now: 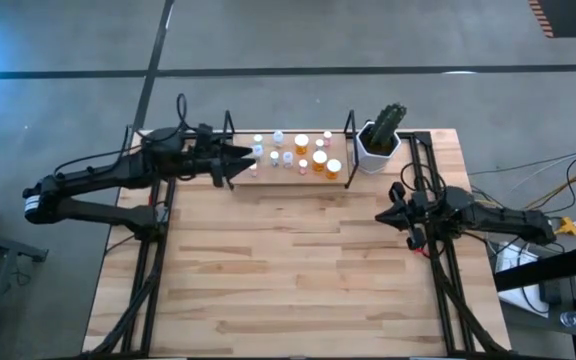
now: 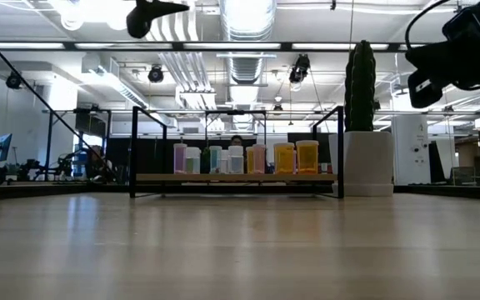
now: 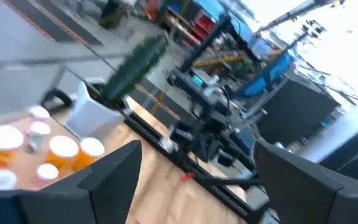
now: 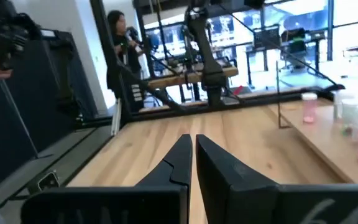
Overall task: Pick and place medicine bottles onto shelf by color
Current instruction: Return to Home Position
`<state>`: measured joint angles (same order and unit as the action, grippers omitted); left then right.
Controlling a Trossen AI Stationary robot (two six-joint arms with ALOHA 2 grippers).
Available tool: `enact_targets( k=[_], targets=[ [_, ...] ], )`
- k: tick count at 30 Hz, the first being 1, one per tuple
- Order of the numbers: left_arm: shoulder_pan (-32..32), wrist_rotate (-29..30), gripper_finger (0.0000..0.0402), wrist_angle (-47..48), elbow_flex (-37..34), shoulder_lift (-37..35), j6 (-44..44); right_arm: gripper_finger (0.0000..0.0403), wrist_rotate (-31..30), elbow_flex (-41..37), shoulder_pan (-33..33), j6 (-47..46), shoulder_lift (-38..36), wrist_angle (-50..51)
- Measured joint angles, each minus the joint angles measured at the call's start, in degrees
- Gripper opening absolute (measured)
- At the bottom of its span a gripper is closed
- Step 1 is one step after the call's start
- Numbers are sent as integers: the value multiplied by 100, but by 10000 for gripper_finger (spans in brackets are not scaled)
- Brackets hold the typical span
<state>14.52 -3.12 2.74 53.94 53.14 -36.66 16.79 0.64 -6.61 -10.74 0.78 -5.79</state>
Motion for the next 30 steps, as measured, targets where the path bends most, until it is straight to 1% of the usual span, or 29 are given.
enact_targets(
  k=[2, 6, 9, 13, 19, 25, 30],
  targets=[
    [0, 64, 294, 56, -32, -162, 92, 13, -88, 0, -49, 8, 52, 128],
    [0, 172, 294, 186, -180, -462, 353, 13, -837, 0, -68, -471, 48, 378],
    [2, 305, 294, 137, -348, -781, 716, 13, -1196, 4, -68, -582, 90, 420],
    [11, 556, 294, 175, -602, -1216, 1302, 13, -1234, 4, -68, -580, 130, 423],
    [11, 630, 294, 135, -943, -1592, 2013, 13, -1236, 4, -68, -580, 170, 425],
    [11, 630, 294, 110, -1196, -1523, 2063, 13, -1236, 4, -68, -580, 169, 425],
    [14, 550, 294, 194, -1399, -1244, 2084, 13, -1236, 7, -68, -579, 173, 425]
  ],
)
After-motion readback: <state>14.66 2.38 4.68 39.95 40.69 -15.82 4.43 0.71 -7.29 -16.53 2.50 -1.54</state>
